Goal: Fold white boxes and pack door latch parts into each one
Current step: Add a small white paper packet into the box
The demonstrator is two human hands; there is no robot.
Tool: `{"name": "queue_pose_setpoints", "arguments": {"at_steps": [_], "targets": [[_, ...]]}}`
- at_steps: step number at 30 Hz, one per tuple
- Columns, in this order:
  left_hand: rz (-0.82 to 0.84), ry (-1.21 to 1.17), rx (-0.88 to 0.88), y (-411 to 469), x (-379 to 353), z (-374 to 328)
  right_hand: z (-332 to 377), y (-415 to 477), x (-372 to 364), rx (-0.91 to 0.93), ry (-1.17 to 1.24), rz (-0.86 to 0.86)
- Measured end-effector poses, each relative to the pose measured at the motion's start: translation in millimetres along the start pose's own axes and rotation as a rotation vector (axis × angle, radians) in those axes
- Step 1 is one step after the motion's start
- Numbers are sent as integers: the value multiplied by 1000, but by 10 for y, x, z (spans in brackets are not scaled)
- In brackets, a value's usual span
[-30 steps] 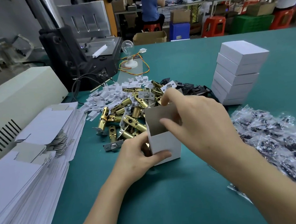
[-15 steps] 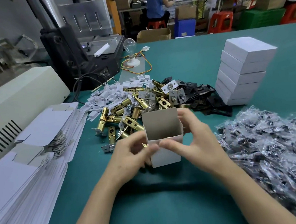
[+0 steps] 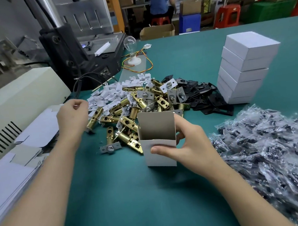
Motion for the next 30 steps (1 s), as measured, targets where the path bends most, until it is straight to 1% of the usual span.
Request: {"name": "queue_pose_setpoints", "arguments": {"at_steps": [2, 5, 7, 8, 10, 16, 18, 20, 22, 23, 24, 27, 28, 30], "targets": [[49, 162, -49, 192, -60, -53, -5, 8, 10, 1, 10, 0], [212, 489, -104, 367, -305, -20, -18, 21, 1, -9, 9, 6], [306, 635, -134, 426, -451, 38, -24, 21, 2, -12, 17, 6], [324, 681, -156, 453, -492, 56, -23, 18, 6, -11, 24, 6], [312, 719, -185, 512, -532, 92, -23, 12, 11, -7, 31, 10], [237, 721, -155, 607, -554, 195, -39, 17, 20, -8, 35, 12], [195, 753, -196, 587, -529, 152, -30, 12, 29, 2, 32, 16], [106, 768, -258, 545, -430, 63, -28, 11, 27, 10, 32, 16], [1, 683, -279, 465, -266, -49, -25, 16, 23, 20, 27, 18], [-27, 573, -277, 397, -192, -107, -18, 19, 22, 25, 26, 21], [-16, 416, -254, 318, -140, -147, -12, 22, 25, 29, 26, 22], [157, -164, -67, -38, -108, -233, -16, 22, 43, 25, 28, 19], [210, -316, -11, -188, -128, -269, -18, 21, 48, 22, 31, 18], [300, -555, 42, -486, -161, -374, -15, 19, 48, 19, 31, 17]]}}
Point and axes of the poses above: each hand's wrist, its own y-axis towards the middle knuckle, its own x-axis out of the back of the hand, z = x × y, the point moved 7 cm from there along y, towards the middle knuckle, and after that the axes turned 11 degrees about y, right-handed, at the moved point
